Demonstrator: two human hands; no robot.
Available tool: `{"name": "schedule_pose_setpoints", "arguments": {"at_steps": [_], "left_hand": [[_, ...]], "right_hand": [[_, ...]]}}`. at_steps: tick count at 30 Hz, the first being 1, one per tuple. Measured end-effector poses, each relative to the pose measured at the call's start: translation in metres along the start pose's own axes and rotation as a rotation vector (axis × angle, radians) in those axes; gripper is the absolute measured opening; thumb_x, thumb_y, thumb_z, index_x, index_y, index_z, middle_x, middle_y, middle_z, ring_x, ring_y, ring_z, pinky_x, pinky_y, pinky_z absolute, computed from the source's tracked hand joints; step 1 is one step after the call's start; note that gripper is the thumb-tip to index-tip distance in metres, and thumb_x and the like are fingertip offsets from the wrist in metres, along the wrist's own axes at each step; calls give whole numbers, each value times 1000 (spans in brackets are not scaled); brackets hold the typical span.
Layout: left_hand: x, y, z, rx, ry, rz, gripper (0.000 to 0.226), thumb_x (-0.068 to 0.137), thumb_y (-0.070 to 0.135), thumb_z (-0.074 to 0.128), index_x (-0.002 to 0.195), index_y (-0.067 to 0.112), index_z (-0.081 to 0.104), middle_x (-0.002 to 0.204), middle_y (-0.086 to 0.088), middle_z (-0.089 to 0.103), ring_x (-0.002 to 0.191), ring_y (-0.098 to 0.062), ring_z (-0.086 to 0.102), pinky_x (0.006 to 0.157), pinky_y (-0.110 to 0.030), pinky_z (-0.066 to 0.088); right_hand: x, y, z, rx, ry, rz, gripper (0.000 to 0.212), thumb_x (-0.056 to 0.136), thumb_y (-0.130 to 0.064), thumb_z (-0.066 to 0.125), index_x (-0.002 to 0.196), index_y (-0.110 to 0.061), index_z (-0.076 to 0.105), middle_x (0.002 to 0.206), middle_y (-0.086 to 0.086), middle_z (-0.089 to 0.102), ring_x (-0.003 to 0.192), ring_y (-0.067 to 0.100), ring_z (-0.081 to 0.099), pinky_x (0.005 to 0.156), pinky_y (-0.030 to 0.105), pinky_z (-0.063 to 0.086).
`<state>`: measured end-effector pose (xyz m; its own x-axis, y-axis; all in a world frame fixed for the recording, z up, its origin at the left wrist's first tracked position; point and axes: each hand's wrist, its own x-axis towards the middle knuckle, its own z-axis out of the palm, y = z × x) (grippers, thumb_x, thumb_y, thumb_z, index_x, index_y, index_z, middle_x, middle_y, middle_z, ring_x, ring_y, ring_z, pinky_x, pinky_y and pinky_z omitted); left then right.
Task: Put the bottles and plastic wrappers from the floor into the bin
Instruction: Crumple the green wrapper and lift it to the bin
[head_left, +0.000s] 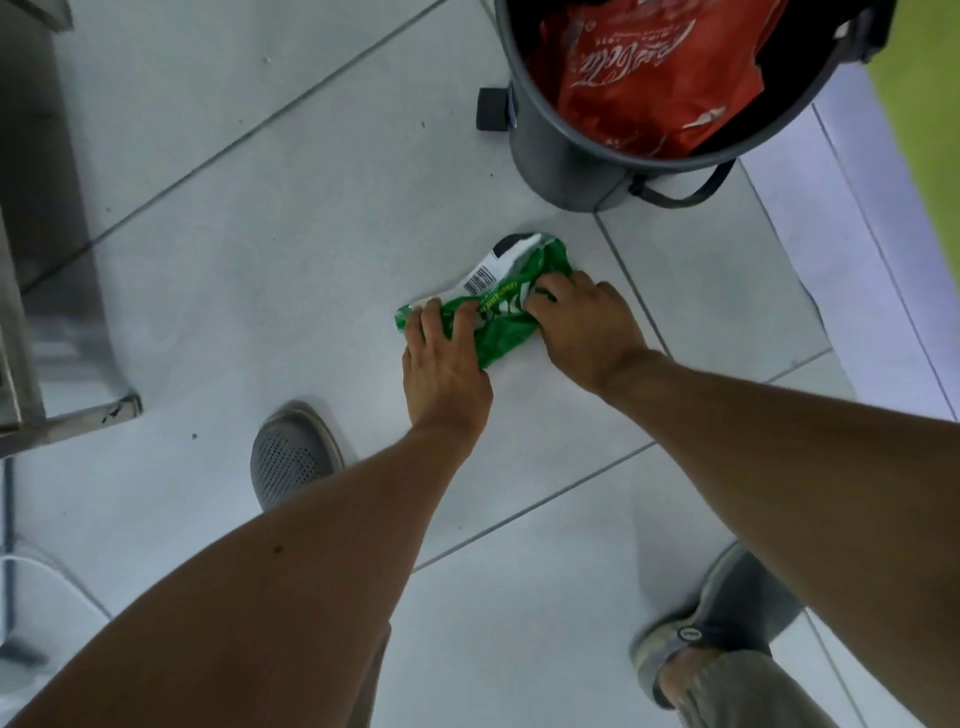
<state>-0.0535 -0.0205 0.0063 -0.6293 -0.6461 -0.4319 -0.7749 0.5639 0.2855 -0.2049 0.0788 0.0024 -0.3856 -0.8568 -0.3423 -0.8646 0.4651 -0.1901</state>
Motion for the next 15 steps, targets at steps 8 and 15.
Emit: {"name": "schedule_pose_setpoints", "arguments": {"at_steps": [8, 15], "left_hand": [[-60, 29, -105, 22, -54, 88, 77, 79, 2, 68, 151, 20, 45, 160, -17, 39, 152, -40, 31, 115, -56, 48], [-69, 76, -226, 50, -25, 278, 78, 75, 6, 68, 150, 19, 46, 160, -17, 40, 151, -42, 32, 117, -56, 44]], "right_hand": [[-73, -34, -107, 71, 14, 147, 29, 85, -8, 68, 114, -11, 70, 118, 13, 68, 94, 34, 66, 71, 42, 51], [-110, -34, -236, 98, 131, 221, 31, 88, -12, 64, 118, -16, 71, 125, 8, 66, 102, 34, 63, 72, 44, 51]]}}
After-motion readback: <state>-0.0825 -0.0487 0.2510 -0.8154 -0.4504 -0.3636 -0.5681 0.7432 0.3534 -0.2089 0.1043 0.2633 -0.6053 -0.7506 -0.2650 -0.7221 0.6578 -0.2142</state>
